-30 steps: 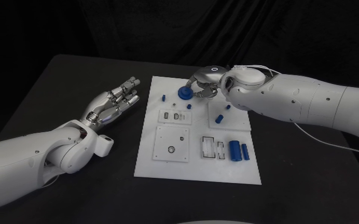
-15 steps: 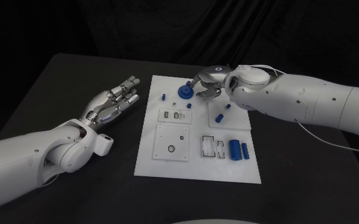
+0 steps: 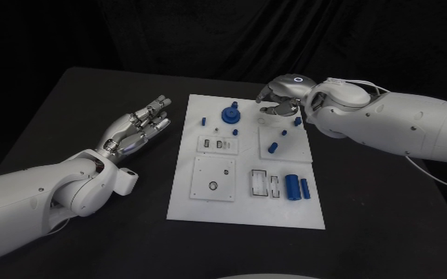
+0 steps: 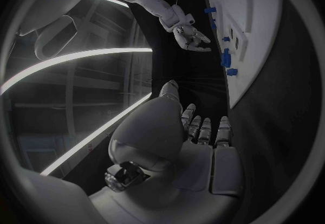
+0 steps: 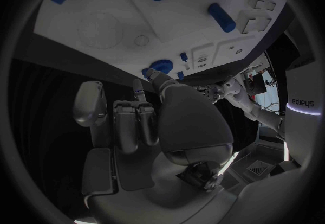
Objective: Assemble the parts on the task board
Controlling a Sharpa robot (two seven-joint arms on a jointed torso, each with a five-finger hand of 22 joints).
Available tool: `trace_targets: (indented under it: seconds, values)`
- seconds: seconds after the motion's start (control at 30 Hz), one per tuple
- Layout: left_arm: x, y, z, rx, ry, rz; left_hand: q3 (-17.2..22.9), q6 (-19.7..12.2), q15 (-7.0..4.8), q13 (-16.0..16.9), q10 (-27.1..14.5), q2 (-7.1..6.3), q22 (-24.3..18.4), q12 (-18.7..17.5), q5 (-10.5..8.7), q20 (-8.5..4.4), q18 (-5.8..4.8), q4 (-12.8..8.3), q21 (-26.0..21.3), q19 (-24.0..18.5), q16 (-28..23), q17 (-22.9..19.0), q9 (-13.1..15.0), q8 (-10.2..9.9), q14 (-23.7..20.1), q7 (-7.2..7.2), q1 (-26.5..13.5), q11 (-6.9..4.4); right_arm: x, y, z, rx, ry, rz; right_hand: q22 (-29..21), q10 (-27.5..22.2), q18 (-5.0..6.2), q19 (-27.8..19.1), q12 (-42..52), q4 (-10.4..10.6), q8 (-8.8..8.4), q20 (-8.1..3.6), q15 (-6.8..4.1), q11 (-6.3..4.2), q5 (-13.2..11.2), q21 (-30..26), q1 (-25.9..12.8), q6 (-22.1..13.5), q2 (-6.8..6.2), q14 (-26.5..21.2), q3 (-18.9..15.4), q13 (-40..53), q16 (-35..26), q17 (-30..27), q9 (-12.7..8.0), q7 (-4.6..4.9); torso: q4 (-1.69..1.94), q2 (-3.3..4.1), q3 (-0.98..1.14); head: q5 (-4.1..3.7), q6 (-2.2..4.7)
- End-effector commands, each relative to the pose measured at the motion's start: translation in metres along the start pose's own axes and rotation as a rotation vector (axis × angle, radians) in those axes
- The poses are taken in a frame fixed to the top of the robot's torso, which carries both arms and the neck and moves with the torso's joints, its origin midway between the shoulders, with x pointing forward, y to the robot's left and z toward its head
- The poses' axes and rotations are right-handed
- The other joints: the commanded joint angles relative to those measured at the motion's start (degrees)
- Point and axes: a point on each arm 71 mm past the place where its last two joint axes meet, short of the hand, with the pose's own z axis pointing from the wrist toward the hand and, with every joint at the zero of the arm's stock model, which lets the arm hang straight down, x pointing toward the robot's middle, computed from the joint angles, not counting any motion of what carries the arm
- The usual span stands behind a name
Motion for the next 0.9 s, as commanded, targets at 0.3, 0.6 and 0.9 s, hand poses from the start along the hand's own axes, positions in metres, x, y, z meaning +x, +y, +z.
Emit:
trace_targets:
  seconds: [0.3,0.6,0.9]
  values:
    - [0.001,-0.016,0.000,0.218,0.006,-0.008,0.37,0.07,0.54,0.08,-0.13,0.13,0.05,0.11,0.13,0.40,0.35,-0.19,-0.12,0.02,-0.21,-0.09,0.04,0.25,0.09,0.39,0.65,0.48,-0.008,-0.040,-0.055,0.139,0.009,0.010,9.23,5.97,-0.87,4.42,0.15,3.67,-1.70,-0.86,-1.10,-1.33,-0.27,5.26,-2.46,-3.35,-2.29,5.94,-2.29,15.08,0.17,15.09,0.77,-1.28,-0.66,-0.11,0.21,0.43,-0.29]
    - [0.001,-0.015,0.001,0.218,0.009,-0.009,0.38,0.03,0.55,0.08,-0.15,0.12,0.05,0.10,0.13,0.42,0.35,-0.22,-0.12,0.02,-0.21,-0.09,0.03,0.25,0.09,0.40,0.70,0.49,0.002,-0.059,-0.087,0.215,0.031,0.014,10.78,5.97,-1.49,6.40,0.15,5.43,0.98,-1.55,-1.67,-1.88,-0.26,7.84,-1.51,-7.43,-3.07,5.94,-4.25,15.08,0.17,15.09,10.33,-1.68,-0.76,-0.12,0.25,0.34,-0.66]
    - [0.001,-0.014,0.001,0.217,0.010,-0.010,0.40,-0.03,0.57,0.07,-0.17,0.10,0.05,0.10,0.13,0.44,0.35,-0.25,-0.12,0.02,-0.21,-0.09,0.03,0.24,0.09,0.41,0.77,0.50,0.012,-0.069,-0.097,0.252,0.055,-0.002,11.25,5.97,-1.59,6.86,0.15,6.62,6.02,-1.65,-1.78,-2.00,-0.16,7.97,0.52,-16.47,-3.45,5.94,-5.62,15.08,0.17,15.09,30.87,-1.94,-0.56,-0.06,0.19,0.17,-0.88]
